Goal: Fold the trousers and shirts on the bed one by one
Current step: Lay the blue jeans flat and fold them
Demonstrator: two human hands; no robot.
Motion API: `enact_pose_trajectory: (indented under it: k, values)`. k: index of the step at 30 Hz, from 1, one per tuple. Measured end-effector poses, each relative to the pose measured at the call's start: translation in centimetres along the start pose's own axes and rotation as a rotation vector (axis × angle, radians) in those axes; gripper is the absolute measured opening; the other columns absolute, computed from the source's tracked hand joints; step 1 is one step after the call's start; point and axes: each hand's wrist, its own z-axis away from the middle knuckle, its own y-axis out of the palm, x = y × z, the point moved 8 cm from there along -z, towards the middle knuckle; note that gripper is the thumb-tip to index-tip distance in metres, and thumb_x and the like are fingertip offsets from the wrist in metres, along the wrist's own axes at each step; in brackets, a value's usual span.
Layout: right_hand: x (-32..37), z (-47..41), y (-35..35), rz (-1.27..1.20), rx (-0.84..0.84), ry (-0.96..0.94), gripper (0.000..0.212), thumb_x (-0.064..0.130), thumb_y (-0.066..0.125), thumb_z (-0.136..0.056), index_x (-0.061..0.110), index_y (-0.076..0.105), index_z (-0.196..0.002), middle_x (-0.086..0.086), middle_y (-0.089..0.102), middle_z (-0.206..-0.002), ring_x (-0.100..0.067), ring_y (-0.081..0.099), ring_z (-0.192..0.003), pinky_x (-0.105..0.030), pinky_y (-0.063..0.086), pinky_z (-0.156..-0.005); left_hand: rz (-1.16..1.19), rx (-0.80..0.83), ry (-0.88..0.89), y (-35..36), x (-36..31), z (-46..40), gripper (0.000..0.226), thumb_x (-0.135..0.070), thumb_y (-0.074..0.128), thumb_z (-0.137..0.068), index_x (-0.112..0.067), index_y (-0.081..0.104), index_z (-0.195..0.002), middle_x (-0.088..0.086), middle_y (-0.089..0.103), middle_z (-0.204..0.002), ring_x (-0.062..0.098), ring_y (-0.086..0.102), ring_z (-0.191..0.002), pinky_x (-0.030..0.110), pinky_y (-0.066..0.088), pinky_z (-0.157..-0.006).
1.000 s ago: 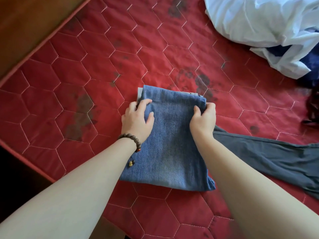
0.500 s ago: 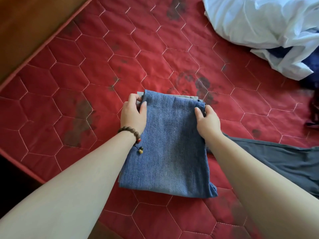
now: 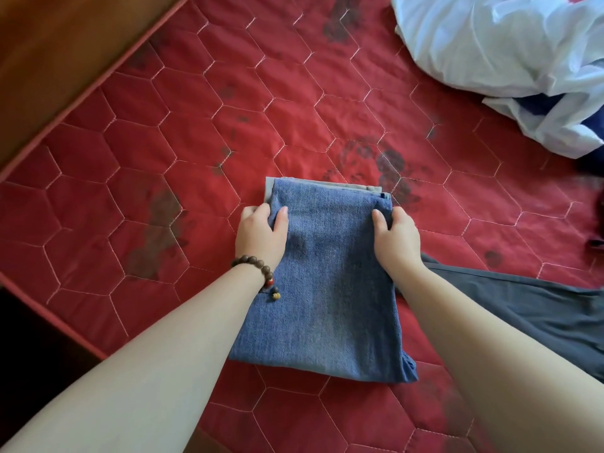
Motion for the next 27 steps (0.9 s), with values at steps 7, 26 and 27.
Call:
enact_pose_trajectory:
  k: [7,26,27]
  values:
    - [1.0,0.9,-0.5,-0.043,-0.11,-0.133,0.018,0.023,0.049,-0.099,0.012,0.041,-0.088,-0.012,0.044,-0.095,-0.022,0.036,-0.077,-0.027,0.019,-0.065,0.12,0.064,0.07,-0.2,0.0,-0.9,0.035,-0.036,0.064,-0.088,-0.013,0.047,-0.067,-0.005,0.052,-0.061,0.009,0.048,-0.058,0.026,0.032,-0.058]
    - [1.5,3.5,5.4,0.803,-0.033,-0.616,0.064,0.053,0.029,-0.096,0.026,0.019,-0.153,-0.001,0.01,-0.161,-0.02,0.005,-0.149,-0.053,-0.001,-0.118,-0.748,0.095,0.575,5.8,-0.7,1.8,0.067,-0.058,0.032,-0.091,-0.037,0.013,-0.152,0.013,-0.003,-0.16,0.031,0.0,-0.147,0.051,0.007,-0.118]
    - [0.9,3.5,5.1,0.785,-0.031,-0.579,0.065,0.054,0.028,-0.095,0.026,0.018,-0.153,-0.002,0.007,-0.161,-0.021,0.001,-0.149,-0.053,-0.002,-0.118,-0.72,0.09,0.534,5.6,-0.3,1.5,0.068,-0.063,0.032,-0.089,-0.043,0.012,-0.15,0.013,-0.009,-0.16,0.038,-0.003,-0.146,0.052,0.008,-0.117]
